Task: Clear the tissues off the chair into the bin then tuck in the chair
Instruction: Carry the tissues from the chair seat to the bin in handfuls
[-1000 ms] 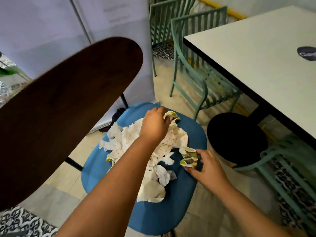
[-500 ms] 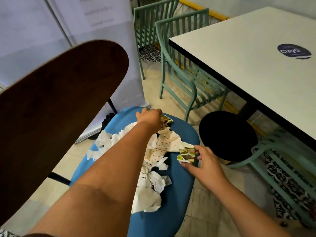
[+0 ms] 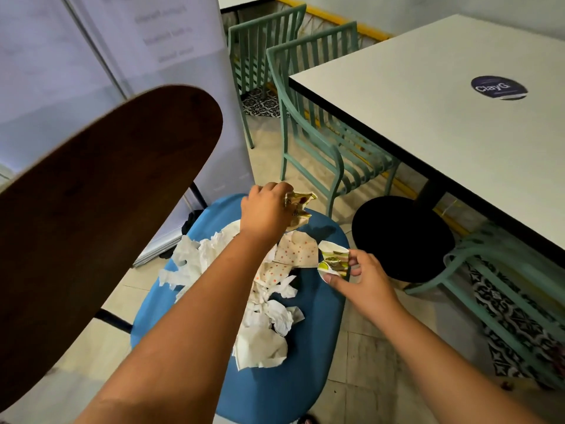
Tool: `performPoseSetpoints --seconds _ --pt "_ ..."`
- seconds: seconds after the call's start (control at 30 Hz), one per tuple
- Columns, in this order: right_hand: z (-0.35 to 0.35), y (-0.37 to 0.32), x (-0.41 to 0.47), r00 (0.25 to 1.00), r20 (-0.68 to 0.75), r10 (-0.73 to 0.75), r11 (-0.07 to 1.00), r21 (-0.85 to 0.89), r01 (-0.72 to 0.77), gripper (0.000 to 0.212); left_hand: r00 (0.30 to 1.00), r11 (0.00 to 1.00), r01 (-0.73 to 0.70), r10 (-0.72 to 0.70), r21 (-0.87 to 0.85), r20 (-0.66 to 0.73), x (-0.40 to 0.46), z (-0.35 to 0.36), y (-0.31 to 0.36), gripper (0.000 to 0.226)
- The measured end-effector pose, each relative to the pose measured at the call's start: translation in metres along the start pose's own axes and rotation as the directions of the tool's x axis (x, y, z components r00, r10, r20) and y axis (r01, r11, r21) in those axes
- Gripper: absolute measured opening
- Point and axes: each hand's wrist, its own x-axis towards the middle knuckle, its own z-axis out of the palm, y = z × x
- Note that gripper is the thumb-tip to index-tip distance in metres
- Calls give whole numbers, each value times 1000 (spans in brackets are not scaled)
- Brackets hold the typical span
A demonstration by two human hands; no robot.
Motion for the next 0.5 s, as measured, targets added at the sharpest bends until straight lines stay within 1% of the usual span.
performPoseSetpoints --seconds 0.1,0.17,0.27,0.37,0.5 --pt "-13 3 -1 1000 -27 -9 1000 -14 8 65 999 988 -23 19 -153 -28 -16 -3 15 40" --pt "-26 8 -3 999 -33 -4 1000 3 4 64 999 962 -31 21 -272 -40 -26 -1 28 36" --pt "-52 29 -14 999 -38 23 999 28 -22 64 1000 908 -30 28 -417 -10 -42 4 55 33" --pt "-79 60 -32 995 -62 76 995 72 -71 64 997 864 -22 57 -502 53 -60 14 86 30" --pt "-130 122 -72 974 -102 204 975 114 -193 60 977 851 -16 124 -525 171 -94 46 150 25"
